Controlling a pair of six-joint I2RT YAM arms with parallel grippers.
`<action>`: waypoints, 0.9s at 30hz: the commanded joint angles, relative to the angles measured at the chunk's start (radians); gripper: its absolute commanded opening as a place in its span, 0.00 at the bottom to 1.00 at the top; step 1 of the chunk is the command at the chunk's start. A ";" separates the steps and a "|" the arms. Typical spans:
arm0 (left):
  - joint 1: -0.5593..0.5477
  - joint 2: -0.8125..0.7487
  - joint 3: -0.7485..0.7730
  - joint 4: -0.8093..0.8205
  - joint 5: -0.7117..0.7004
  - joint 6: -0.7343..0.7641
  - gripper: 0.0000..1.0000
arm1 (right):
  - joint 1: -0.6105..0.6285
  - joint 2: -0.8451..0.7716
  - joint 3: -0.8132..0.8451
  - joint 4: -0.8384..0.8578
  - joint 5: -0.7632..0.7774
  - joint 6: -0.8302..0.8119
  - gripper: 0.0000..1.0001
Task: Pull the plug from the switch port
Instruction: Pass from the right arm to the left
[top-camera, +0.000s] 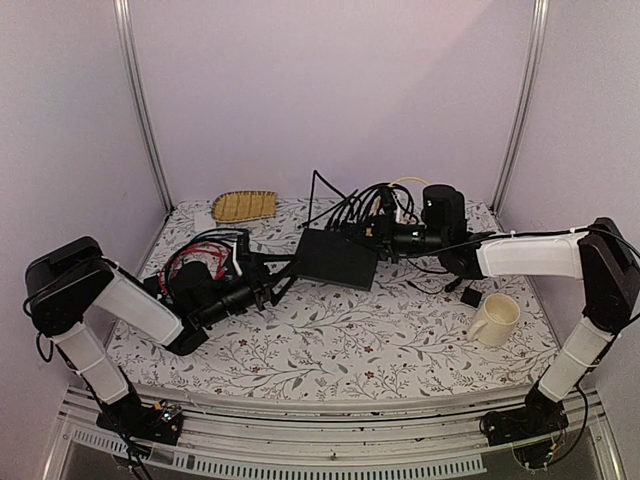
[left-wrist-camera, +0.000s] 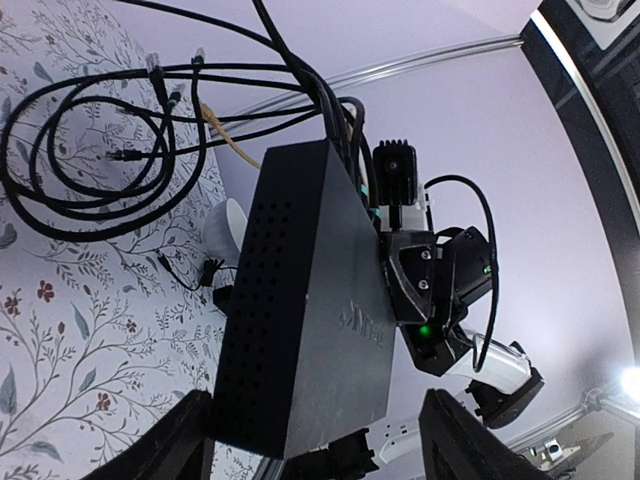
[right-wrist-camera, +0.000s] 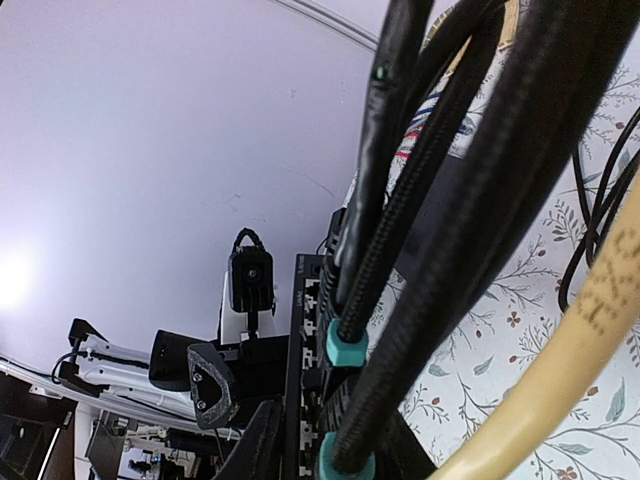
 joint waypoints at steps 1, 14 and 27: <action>-0.017 -0.005 -0.003 0.071 0.006 -0.003 0.72 | 0.009 0.000 0.072 0.217 -0.021 0.021 0.02; -0.018 -0.036 -0.014 0.051 -0.046 0.023 0.72 | 0.016 0.031 0.080 0.287 -0.048 0.064 0.02; -0.015 -0.018 0.007 0.080 -0.041 0.064 0.72 | 0.048 0.125 0.179 0.303 -0.034 0.083 0.02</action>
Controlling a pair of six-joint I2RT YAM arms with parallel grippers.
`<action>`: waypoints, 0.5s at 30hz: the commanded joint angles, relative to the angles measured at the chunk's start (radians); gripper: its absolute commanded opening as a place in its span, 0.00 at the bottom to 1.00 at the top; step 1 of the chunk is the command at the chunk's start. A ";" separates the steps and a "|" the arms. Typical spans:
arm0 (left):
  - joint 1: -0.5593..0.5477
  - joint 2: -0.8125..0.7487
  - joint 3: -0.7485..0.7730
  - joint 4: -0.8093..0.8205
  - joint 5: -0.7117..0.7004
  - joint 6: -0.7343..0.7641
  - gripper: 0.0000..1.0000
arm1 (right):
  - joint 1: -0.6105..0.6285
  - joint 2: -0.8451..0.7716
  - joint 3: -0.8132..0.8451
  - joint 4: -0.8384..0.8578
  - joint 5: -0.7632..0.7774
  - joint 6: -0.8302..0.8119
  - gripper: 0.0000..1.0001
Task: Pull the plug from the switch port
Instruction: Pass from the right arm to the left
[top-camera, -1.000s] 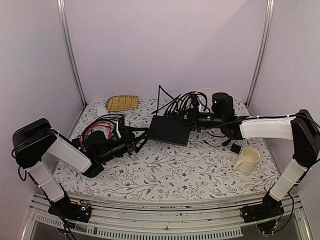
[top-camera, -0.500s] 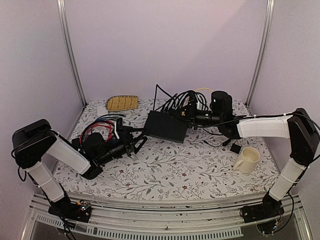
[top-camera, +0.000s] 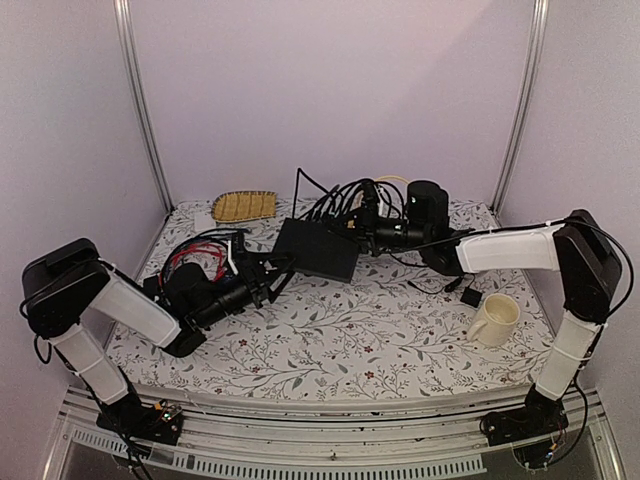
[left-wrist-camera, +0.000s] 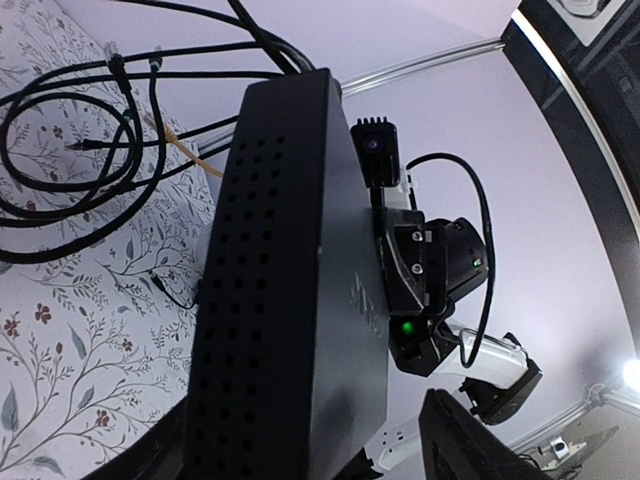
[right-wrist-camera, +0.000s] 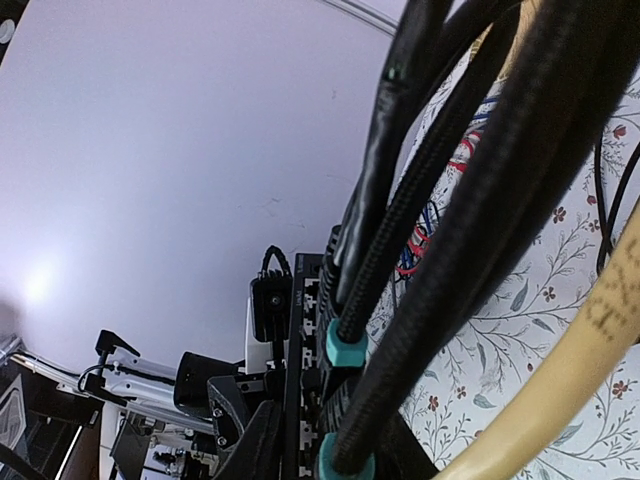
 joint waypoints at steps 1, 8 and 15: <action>-0.006 0.009 0.032 0.038 0.007 0.034 0.72 | 0.011 0.001 0.072 0.166 -0.006 -0.010 0.02; 0.016 0.051 0.069 0.053 0.045 0.024 0.72 | 0.018 0.050 0.073 0.215 0.002 0.013 0.02; 0.050 0.082 0.101 0.059 0.070 0.022 0.69 | 0.025 0.095 0.133 0.239 0.008 0.032 0.02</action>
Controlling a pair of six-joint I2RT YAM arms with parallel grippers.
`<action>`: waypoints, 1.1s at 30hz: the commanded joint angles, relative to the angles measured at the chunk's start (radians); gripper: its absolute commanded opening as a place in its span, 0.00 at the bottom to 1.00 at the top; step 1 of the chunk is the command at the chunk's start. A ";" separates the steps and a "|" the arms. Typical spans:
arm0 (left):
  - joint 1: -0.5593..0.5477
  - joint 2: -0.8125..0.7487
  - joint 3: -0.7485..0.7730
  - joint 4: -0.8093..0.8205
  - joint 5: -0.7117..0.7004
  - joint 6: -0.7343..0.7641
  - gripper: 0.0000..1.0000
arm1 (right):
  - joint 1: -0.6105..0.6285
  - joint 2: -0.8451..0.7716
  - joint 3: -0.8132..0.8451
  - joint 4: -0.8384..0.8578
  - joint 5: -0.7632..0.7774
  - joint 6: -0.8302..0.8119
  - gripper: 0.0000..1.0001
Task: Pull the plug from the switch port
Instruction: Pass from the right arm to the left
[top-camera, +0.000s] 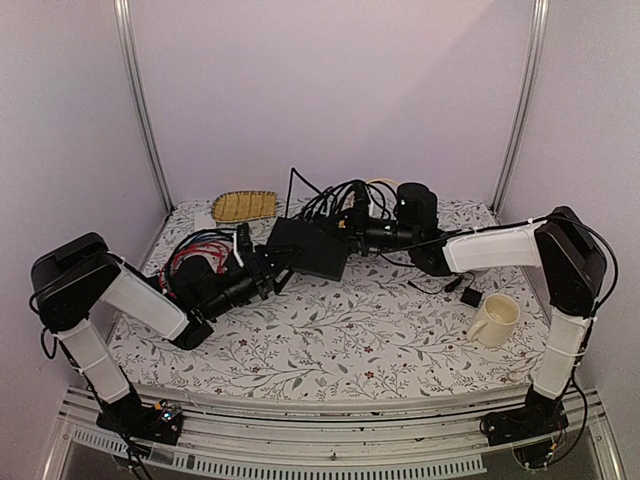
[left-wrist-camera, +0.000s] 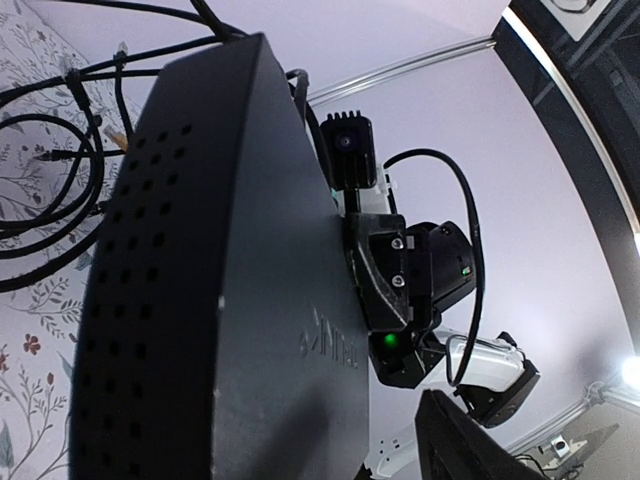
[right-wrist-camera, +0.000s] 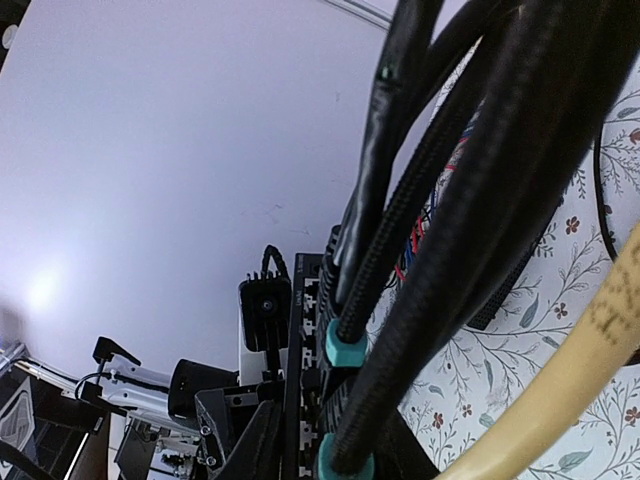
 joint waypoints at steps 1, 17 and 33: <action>0.028 0.023 0.032 0.048 0.030 0.009 0.68 | 0.011 0.010 0.074 0.185 0.004 0.009 0.02; 0.076 0.000 0.016 0.070 0.032 0.018 0.51 | 0.043 0.025 0.066 0.181 0.011 0.043 0.02; 0.085 0.022 0.015 0.156 0.069 -0.003 0.21 | 0.081 -0.038 -0.006 0.123 0.031 0.020 0.18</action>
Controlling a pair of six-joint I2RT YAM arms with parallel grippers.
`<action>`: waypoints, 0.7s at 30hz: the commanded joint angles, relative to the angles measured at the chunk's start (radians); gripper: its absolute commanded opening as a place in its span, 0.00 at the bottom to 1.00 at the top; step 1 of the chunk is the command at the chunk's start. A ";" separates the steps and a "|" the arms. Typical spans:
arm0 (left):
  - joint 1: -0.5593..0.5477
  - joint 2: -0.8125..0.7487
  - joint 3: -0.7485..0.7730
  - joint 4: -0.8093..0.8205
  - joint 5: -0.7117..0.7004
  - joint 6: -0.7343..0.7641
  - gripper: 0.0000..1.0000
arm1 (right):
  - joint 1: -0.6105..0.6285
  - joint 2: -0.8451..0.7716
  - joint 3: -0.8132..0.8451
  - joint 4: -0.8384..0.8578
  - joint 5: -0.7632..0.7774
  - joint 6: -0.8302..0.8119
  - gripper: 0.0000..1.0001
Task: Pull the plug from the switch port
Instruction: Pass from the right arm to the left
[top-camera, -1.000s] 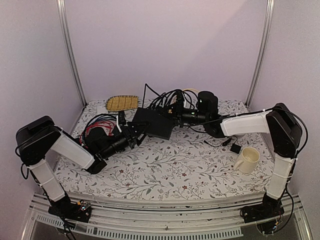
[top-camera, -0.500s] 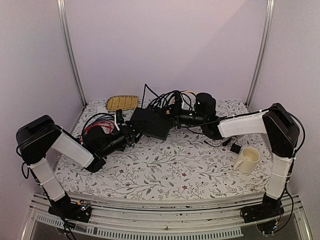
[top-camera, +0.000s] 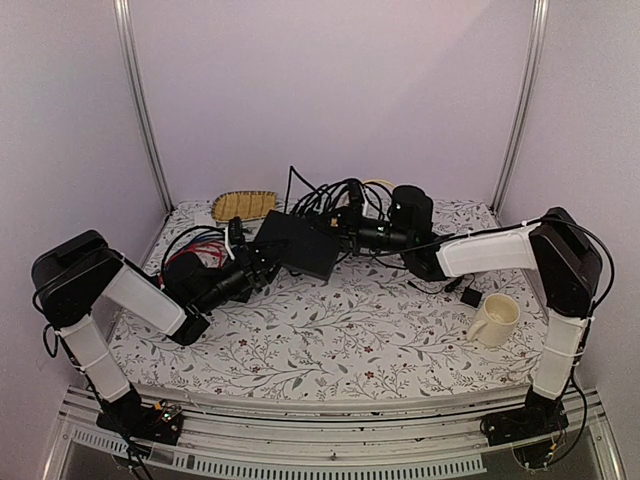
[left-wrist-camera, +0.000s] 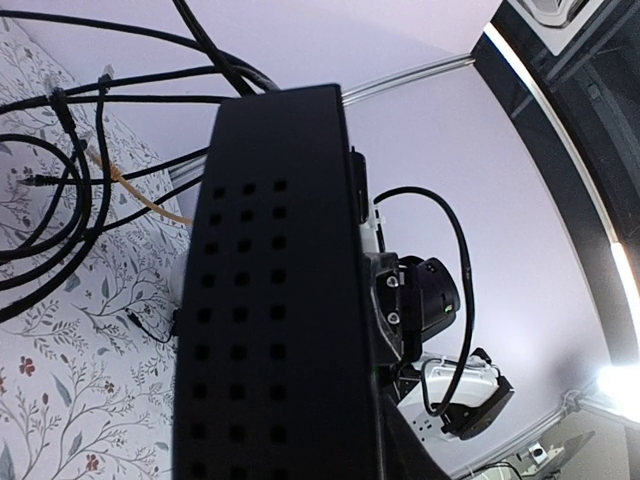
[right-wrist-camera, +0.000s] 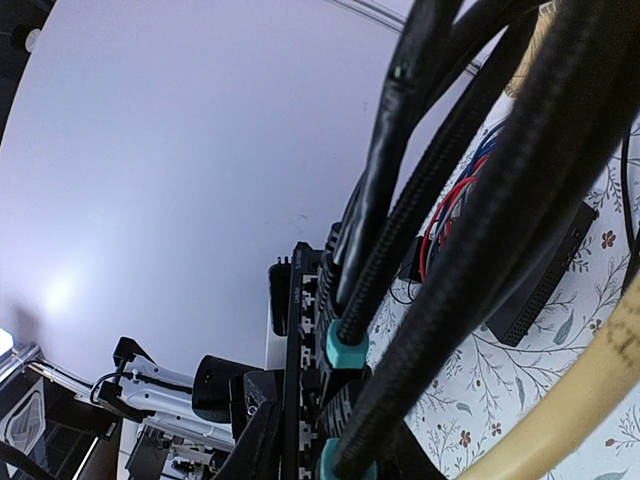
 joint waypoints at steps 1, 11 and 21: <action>0.011 0.004 0.012 0.075 0.020 0.051 0.16 | 0.037 -0.076 -0.032 0.028 -0.012 -0.035 0.23; 0.031 -0.022 -0.028 0.102 0.020 0.054 0.00 | 0.037 -0.142 -0.122 -0.001 -0.018 -0.074 0.47; 0.045 -0.018 0.003 0.089 0.000 0.057 0.00 | 0.028 -0.237 -0.210 -0.047 -0.029 -0.126 0.49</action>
